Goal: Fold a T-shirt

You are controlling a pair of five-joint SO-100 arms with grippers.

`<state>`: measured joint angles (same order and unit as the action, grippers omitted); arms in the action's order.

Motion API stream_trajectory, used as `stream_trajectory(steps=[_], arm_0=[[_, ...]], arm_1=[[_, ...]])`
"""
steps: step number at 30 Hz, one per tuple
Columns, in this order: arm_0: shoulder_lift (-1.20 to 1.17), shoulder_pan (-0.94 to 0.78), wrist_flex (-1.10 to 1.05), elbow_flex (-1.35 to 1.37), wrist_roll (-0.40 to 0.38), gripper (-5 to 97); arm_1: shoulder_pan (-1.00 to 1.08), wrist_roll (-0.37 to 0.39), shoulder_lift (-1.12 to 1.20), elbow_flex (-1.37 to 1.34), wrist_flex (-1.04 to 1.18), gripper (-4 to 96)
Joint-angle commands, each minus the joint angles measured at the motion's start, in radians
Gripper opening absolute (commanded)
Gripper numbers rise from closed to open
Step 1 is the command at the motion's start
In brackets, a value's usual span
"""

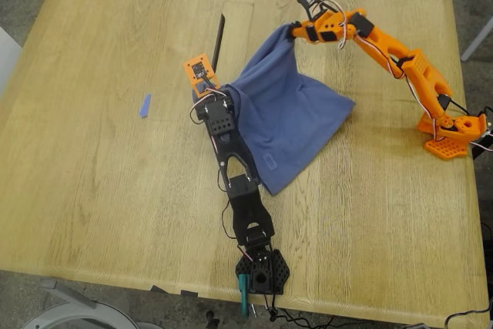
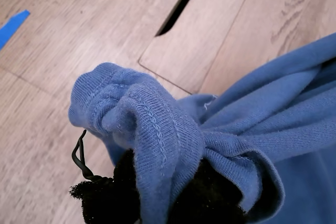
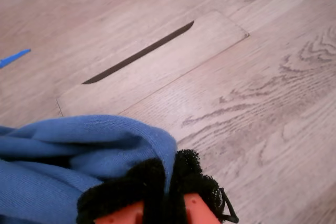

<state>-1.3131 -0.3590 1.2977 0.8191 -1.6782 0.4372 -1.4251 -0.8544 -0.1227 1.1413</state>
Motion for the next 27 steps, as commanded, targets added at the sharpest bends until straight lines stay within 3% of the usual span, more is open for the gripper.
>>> stream_trajectory(steps=[1,14,18,27], arm_0=[[-0.195,-0.003,0.106,-0.161,-0.017,0],[-0.322,0.094,0.354,-0.201,-0.032,0],[-0.383,0.166,0.408,-0.167,-0.038,0],[-0.68,0.305,0.37,0.278,-0.037,0]], arm_1=[[0.021,0.002,-0.1,0.112,0.114,0.0],[-0.025,0.009,-0.189,0.213,0.543,0.0],[-0.041,0.012,-0.252,0.143,0.551,0.0],[-0.1,0.029,-0.465,-0.209,0.554,0.0]])
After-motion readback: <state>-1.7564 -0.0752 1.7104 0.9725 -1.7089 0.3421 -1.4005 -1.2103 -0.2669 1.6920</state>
